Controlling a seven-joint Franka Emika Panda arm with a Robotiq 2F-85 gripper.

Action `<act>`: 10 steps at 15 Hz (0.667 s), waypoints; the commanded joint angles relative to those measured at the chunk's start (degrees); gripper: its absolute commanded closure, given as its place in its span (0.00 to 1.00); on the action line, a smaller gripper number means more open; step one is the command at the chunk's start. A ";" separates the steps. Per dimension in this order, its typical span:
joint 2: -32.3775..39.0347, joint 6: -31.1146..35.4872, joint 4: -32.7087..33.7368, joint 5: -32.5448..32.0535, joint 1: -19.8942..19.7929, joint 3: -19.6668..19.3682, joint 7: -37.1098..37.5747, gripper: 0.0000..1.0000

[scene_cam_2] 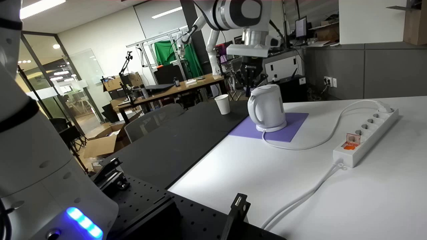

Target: Press the button on the kettle

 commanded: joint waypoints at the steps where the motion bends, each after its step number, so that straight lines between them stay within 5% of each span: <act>1: 0.78 0.50 0.94 -0.36 -0.12 -0.13 1.43 1.00; 10: 1.07 5.39 0.00 0.15 -0.42 0.36 0.74 1.00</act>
